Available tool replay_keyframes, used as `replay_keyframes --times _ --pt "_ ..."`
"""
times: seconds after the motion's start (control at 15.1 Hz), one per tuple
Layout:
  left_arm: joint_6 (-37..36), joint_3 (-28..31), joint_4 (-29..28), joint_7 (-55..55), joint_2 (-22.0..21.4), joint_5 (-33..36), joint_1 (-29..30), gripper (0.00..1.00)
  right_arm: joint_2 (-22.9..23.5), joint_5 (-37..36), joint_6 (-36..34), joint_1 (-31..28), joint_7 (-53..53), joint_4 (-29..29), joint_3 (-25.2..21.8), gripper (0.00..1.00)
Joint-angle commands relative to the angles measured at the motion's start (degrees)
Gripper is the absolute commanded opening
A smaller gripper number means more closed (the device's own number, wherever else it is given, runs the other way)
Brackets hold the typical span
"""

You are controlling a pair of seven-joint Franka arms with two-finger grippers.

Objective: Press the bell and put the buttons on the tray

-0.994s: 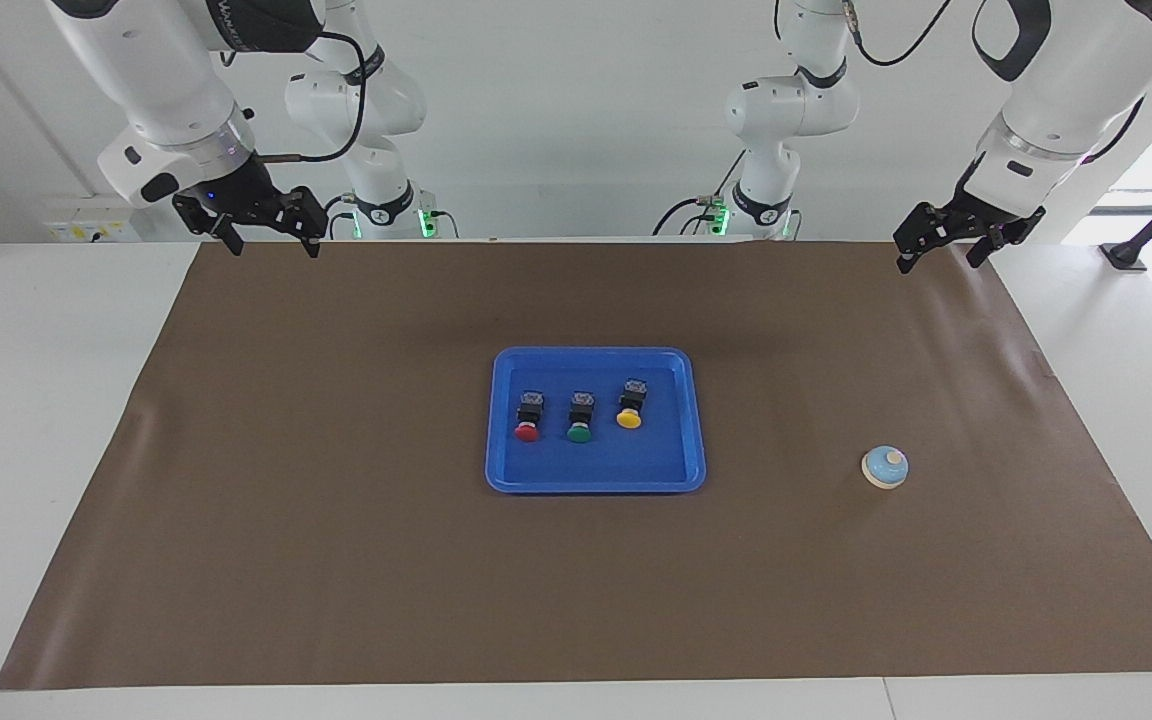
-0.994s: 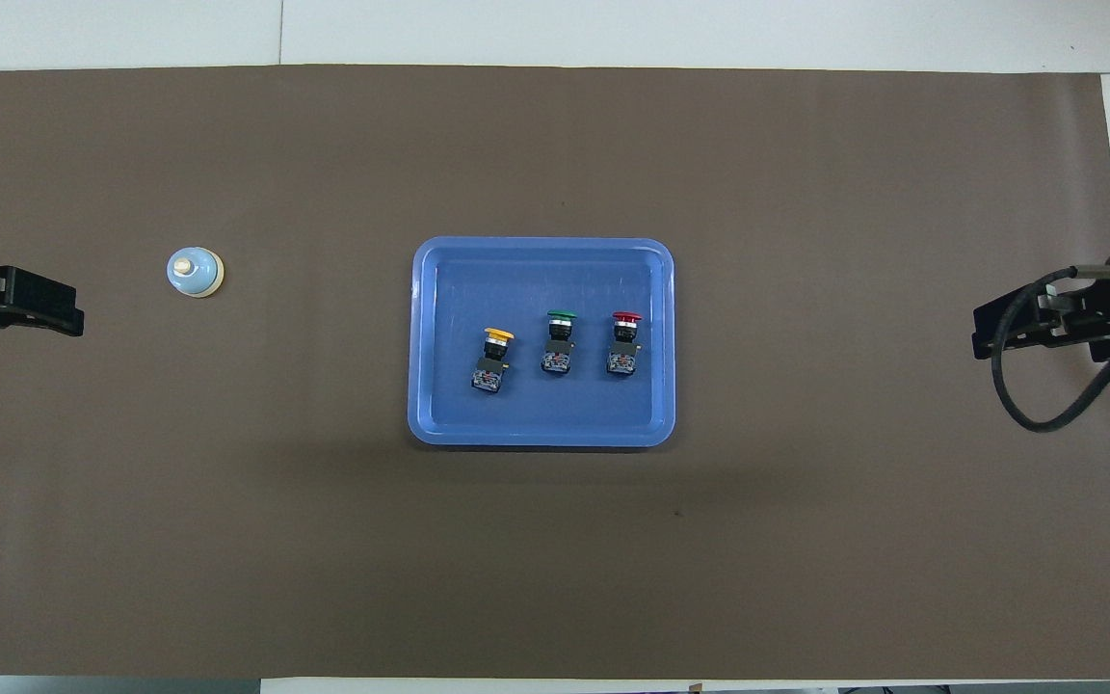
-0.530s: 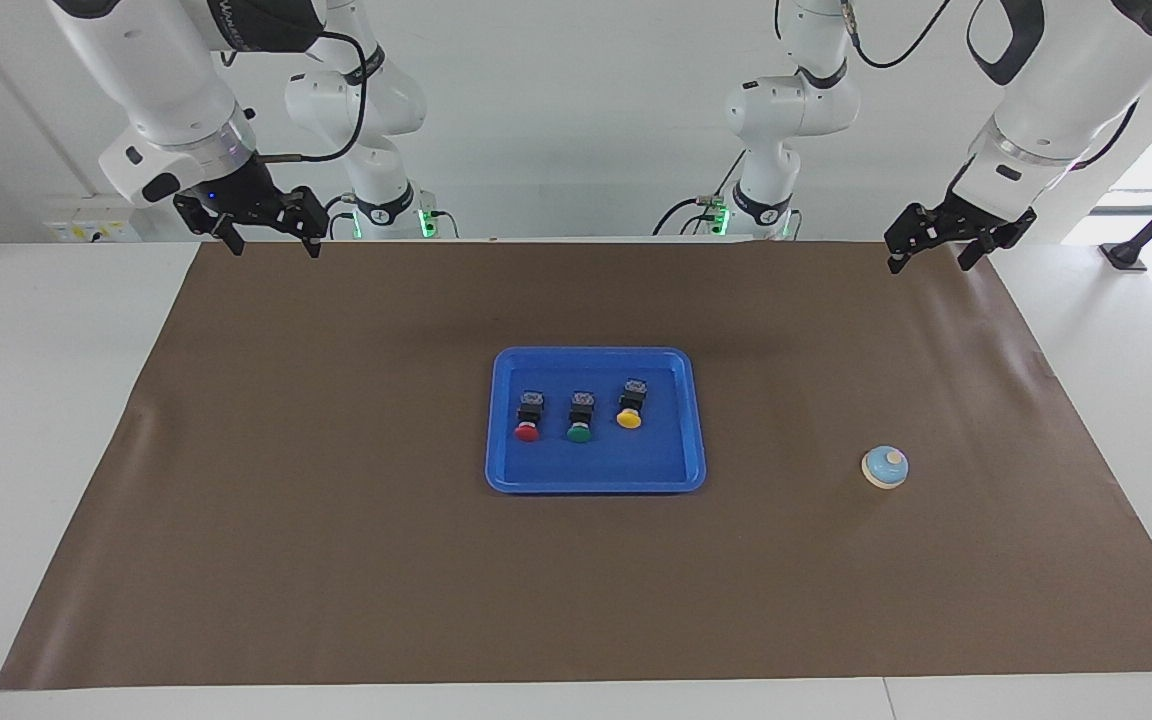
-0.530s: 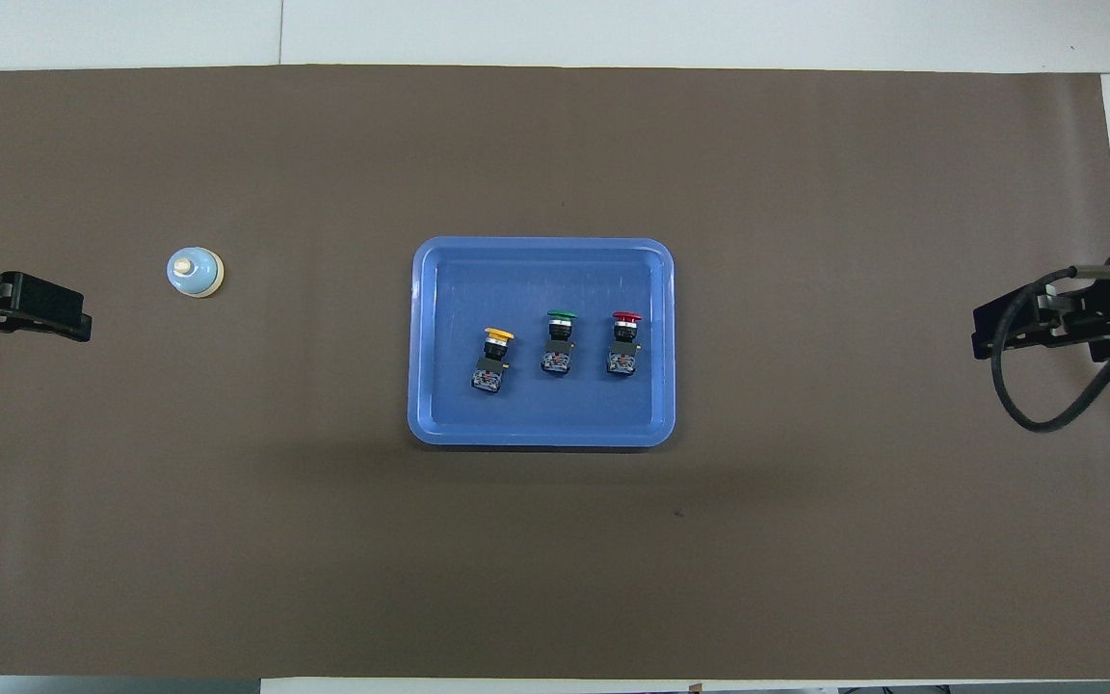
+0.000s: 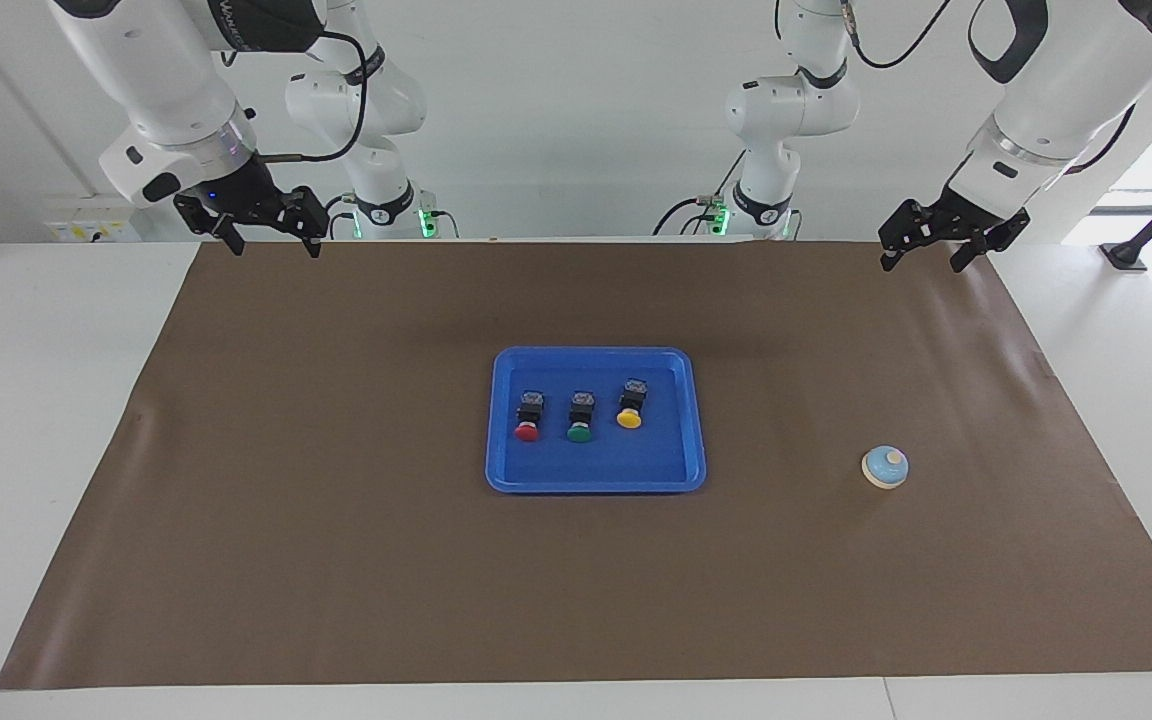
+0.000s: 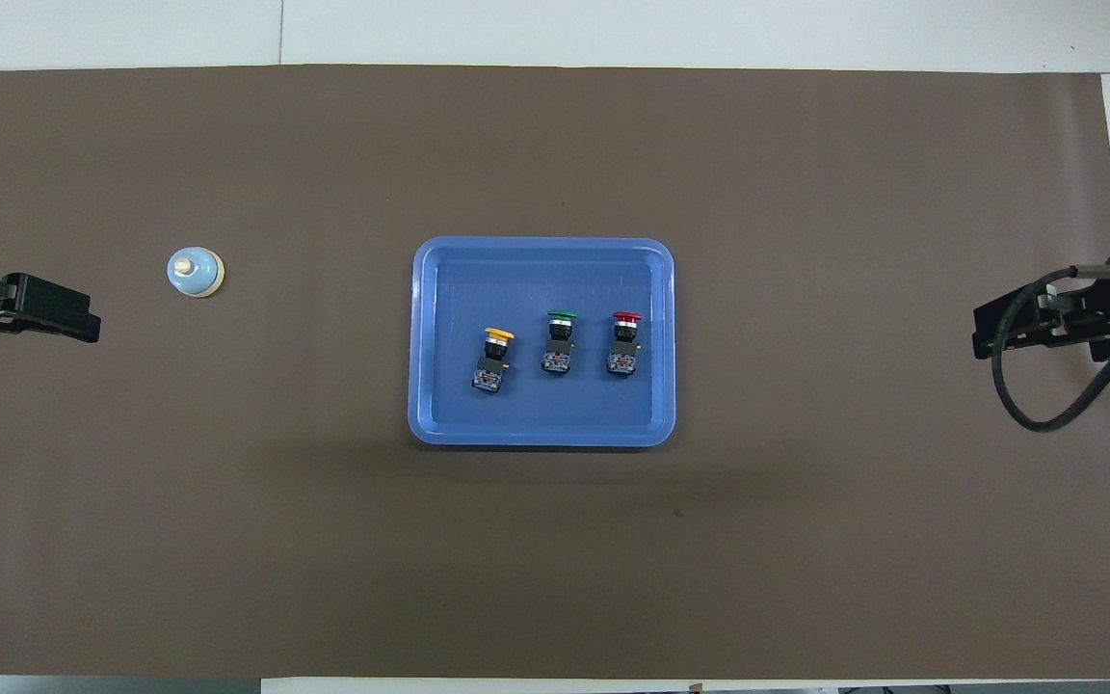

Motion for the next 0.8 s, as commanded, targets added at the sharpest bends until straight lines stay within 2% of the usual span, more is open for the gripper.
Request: replay_keyframes --times 0.0,0.73 --pt "-1.0 0.7 0.9 0.8 0.1 -0.6 -0.5 1.0 -0.9 -0.3 0.4 -0.5 -1.4 -1.2 0.4 1.0" --pt "-0.6 0.7 0.9 0.8 0.1 -0.2 -0.1 1.0 -0.9 -0.3 0.5 -0.5 -1.4 -1.1 0.4 1.0"
